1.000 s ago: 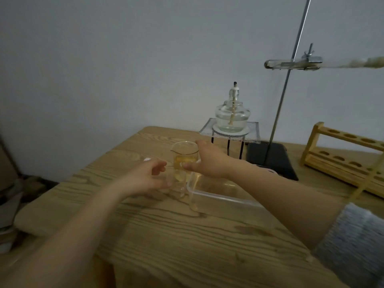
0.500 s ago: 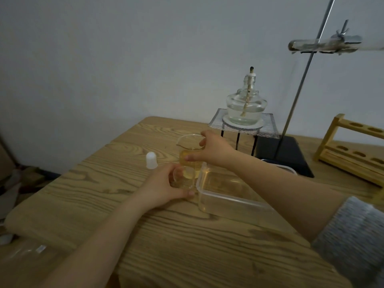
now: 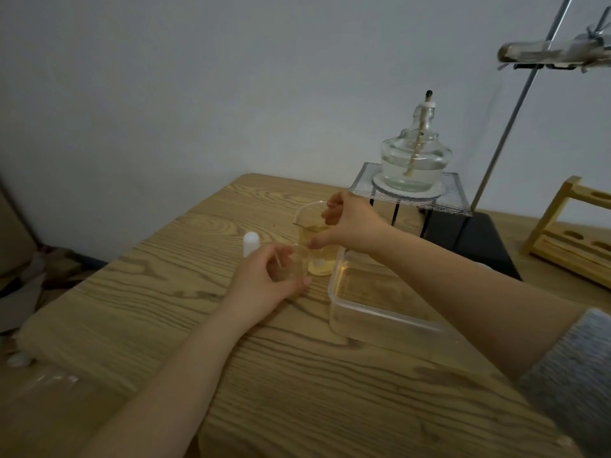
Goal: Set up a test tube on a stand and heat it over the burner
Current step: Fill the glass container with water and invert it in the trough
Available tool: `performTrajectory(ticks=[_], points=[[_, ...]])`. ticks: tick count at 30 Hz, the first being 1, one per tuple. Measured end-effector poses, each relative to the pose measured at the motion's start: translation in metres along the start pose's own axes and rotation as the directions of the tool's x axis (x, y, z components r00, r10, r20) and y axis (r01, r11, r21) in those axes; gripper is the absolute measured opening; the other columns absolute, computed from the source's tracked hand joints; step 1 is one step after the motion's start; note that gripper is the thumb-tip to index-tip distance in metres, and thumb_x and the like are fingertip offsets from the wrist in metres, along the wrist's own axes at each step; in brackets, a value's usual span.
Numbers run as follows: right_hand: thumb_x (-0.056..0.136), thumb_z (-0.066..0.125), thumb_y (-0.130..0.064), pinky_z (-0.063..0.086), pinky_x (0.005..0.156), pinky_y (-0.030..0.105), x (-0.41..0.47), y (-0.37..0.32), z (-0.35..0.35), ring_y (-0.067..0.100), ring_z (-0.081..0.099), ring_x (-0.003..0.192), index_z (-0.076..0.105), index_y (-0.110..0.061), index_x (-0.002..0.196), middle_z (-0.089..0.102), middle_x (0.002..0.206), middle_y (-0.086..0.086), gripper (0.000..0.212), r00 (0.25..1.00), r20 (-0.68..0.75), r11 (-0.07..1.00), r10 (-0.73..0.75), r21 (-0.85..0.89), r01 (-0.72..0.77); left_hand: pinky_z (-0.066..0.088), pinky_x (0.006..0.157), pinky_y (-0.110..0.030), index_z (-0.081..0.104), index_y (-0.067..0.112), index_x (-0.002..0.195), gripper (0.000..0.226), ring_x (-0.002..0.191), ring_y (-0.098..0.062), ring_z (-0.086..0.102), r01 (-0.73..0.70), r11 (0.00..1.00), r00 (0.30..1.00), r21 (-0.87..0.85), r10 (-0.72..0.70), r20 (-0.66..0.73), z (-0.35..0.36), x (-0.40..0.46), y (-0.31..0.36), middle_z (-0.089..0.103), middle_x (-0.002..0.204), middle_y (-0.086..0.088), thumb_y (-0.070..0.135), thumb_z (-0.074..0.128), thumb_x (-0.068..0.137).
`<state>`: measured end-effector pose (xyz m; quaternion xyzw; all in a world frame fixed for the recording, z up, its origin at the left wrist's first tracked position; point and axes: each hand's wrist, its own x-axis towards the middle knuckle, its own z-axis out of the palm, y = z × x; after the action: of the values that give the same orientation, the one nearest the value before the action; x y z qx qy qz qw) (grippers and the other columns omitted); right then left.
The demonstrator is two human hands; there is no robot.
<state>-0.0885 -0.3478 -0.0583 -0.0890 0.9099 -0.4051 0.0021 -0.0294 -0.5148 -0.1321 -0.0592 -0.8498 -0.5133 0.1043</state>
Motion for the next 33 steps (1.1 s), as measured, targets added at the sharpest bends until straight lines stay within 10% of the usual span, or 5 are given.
performTrajectory(ticks=[33], points=[[0.058,0.083,-0.009,0.046,0.093,0.027,-0.007,-0.026,0.017,0.014,0.053,0.12,0.042,-0.019,0.135,0.056,0.131,-0.003,0.089,0.916,0.076,0.865,-0.393,-0.307,0.397,0.05,0.086,-0.036,0.056,0.02,0.118,0.054,0.099,-0.015,0.057,0.047,0.987,0.985,0.154,-0.021,-0.168,-0.006,-0.001,-0.014,0.058,0.108,0.005,0.038,0.074,0.07]])
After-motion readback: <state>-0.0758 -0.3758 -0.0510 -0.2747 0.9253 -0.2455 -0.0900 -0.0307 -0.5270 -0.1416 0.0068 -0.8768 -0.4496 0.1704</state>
